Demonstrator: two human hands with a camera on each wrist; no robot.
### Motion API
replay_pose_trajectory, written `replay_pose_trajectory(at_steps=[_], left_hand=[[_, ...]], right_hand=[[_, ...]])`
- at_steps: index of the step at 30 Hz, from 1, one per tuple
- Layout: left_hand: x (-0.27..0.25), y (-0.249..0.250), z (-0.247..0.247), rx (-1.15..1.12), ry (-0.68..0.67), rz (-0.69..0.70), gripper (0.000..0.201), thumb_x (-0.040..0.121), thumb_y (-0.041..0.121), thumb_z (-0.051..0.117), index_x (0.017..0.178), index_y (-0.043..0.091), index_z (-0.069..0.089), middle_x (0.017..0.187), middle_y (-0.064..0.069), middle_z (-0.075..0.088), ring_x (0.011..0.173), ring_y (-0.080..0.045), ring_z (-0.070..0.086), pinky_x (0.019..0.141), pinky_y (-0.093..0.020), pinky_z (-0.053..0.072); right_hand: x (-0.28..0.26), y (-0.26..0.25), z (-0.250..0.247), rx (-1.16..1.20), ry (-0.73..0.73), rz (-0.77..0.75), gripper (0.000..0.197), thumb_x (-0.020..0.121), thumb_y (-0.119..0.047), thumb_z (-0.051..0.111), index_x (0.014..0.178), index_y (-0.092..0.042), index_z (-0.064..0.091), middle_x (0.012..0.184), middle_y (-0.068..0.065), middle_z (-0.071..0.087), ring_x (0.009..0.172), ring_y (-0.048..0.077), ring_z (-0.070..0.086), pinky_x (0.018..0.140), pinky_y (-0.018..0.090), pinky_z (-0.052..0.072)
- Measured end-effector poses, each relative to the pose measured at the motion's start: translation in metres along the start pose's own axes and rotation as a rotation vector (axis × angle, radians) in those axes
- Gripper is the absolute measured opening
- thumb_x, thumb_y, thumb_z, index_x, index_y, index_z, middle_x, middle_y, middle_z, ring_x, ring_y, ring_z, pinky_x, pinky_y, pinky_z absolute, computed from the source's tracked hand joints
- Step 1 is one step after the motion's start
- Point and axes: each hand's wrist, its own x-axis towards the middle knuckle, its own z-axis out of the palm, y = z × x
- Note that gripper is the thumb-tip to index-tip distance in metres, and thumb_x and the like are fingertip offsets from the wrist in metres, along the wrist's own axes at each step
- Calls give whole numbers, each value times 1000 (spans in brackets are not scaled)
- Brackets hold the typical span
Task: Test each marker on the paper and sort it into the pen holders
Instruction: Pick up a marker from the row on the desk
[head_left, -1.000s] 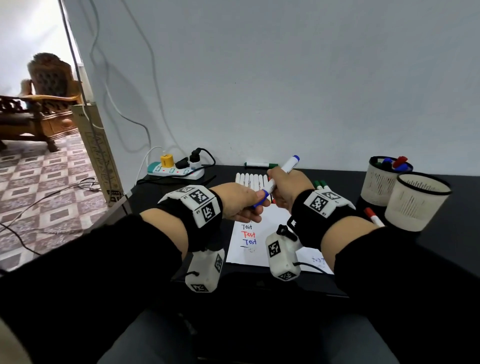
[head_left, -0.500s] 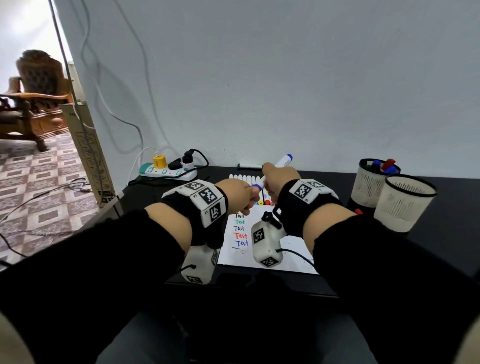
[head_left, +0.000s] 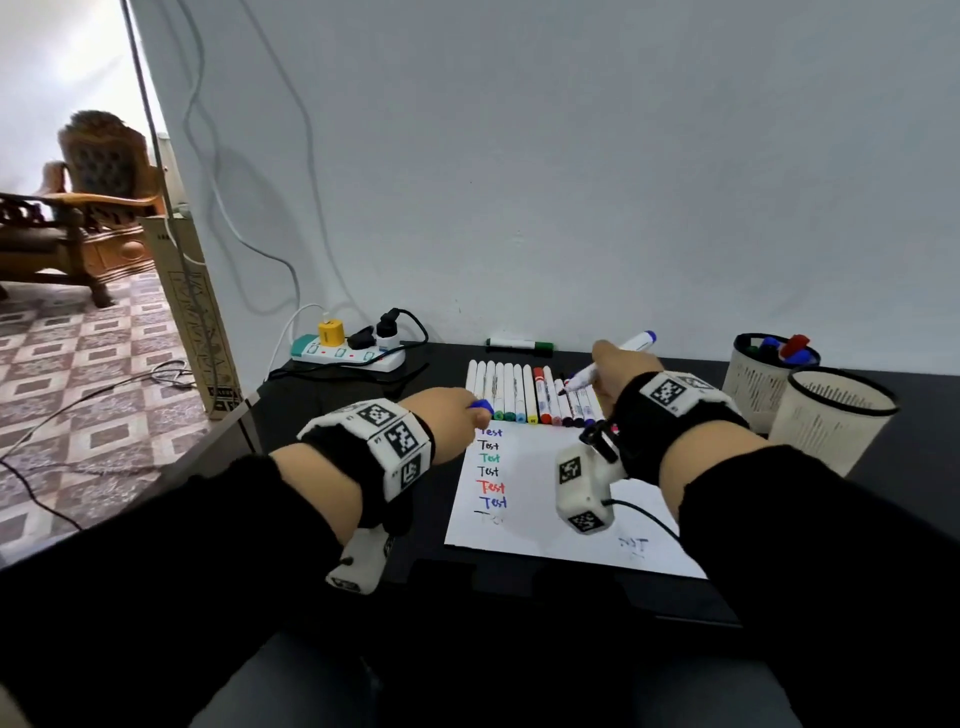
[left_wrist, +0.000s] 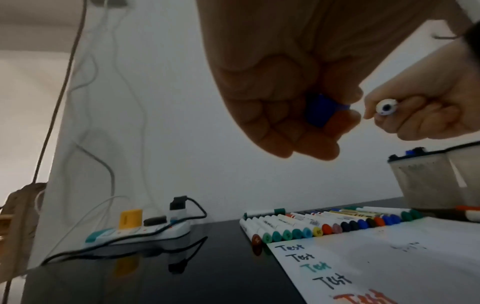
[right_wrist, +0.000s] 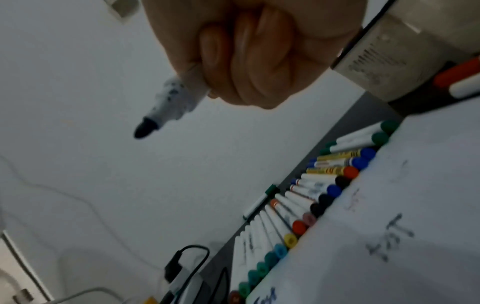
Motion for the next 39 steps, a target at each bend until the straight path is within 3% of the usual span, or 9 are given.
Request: replay_pose_trajectory(at_steps=[3,6,11,14,18,24,27,32,39], left_hand=[[5,1,1,-200,49,-9,27,98,30,44,110,11,60,83,5,62,75,-9,55,68,-21,42],[9,0,0,-253,120,11,27,96,34,47,105,16,64,97,2,68,90,-16,62,79,-27,46],[13,-11,1,-359,192,-18,28,98,33,43,110,16,62,102,5,69,87,-8,57,75,-21,40],[15,-21,7,-341,238,-64,30,98,34,43,104,15,65,104,2,69,89,-13,59,80,-24,40],[23,-27,15,-319,246,-102,32,97,37,44,111,16,63,106,-2,67,97,-18,60,83,-28,43],[35,-32,28,-222,237,-96,33,97,40,41,113,19,61,101,1,65,82,-15,54,70,-25,36],[40,-34,37,-198,214,-103,36,97,41,41,116,17,61,104,-2,65,83,-17,55,70,-26,38],[45,-35,43,-202,208,-100,37,96,42,41,115,16,61,105,-3,65,82,-16,53,69,-26,37],[50,-37,46,-182,209,-105,38,96,42,41,114,15,61,103,-3,64,79,-16,52,67,-27,35]], right_hand=[[3,6,12,139,-45,29,28,85,-34,51,70,-11,42,55,4,42,47,19,39,51,27,32],[9,15,13,193,-76,53,31,91,-31,51,67,-12,44,56,2,42,42,14,33,44,26,25],[13,42,19,242,-75,43,37,90,-32,57,60,-11,49,57,5,49,40,14,38,44,25,30],[9,59,29,204,-70,79,39,83,-41,60,57,-13,54,57,6,51,44,18,37,52,30,30],[4,73,45,169,-102,155,26,82,-33,60,66,-12,55,53,2,49,41,14,35,48,28,29],[-4,85,65,5,-117,180,32,76,-29,59,53,-9,55,47,3,50,47,20,41,58,32,35],[-7,85,68,-46,-133,183,31,79,-27,58,55,-8,54,45,3,48,47,20,40,52,30,33],[-11,86,70,-57,-164,141,25,79,-21,58,60,-7,50,45,4,44,44,18,36,47,27,27],[-21,88,71,-176,-207,34,36,83,-27,58,52,-9,51,48,1,48,48,17,40,50,27,33]])
